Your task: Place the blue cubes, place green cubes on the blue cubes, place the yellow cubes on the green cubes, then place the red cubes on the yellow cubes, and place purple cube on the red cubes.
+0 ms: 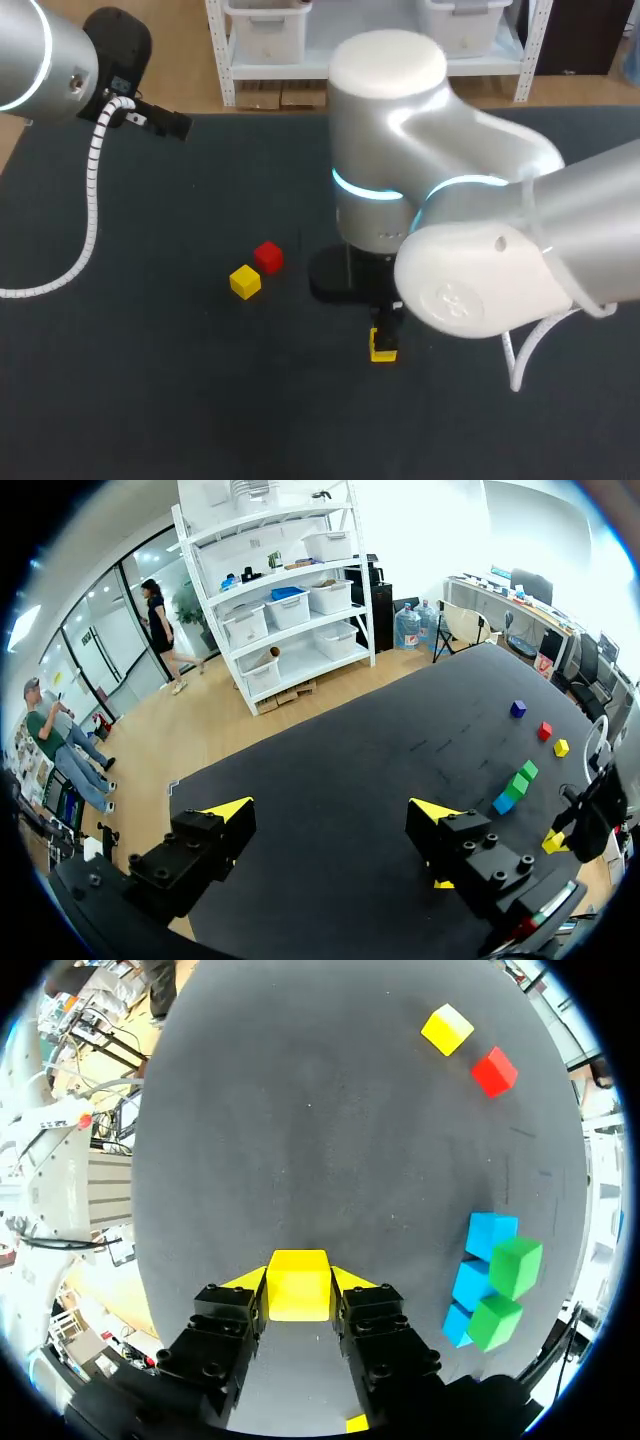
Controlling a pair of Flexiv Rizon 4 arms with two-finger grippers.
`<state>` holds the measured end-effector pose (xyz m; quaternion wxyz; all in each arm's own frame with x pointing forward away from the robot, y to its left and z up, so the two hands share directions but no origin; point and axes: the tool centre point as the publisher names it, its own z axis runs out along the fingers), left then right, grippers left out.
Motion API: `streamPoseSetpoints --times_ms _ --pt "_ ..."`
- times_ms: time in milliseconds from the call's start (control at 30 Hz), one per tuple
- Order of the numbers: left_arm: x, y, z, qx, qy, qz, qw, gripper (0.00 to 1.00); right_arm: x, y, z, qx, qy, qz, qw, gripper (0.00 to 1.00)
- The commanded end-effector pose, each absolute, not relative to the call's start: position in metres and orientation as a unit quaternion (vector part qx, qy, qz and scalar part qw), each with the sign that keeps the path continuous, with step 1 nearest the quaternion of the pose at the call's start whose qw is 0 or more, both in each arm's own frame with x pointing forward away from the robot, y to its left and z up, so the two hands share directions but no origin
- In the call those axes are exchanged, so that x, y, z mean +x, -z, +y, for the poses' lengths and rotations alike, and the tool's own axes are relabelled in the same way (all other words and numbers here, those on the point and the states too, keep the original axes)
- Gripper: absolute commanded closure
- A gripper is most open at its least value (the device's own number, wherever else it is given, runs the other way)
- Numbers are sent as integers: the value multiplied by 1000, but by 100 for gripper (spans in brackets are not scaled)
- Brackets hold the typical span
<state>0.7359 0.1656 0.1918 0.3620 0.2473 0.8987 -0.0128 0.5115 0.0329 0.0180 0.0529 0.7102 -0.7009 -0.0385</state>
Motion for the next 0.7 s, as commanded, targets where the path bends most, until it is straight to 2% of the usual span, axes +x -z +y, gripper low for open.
streamPoseSetpoints --times_ms 33,367,700 --pt "737 -192 166 248 14 899 362 0 508 -42 18 707 40 -705 37 100" --pt "737 -192 166 248 14 899 362 0 527 -86 14 701 -11 -713 0 100" --pt "737 -192 166 248 14 899 362 0 570 -98 23 695 -39 -718 1 100"
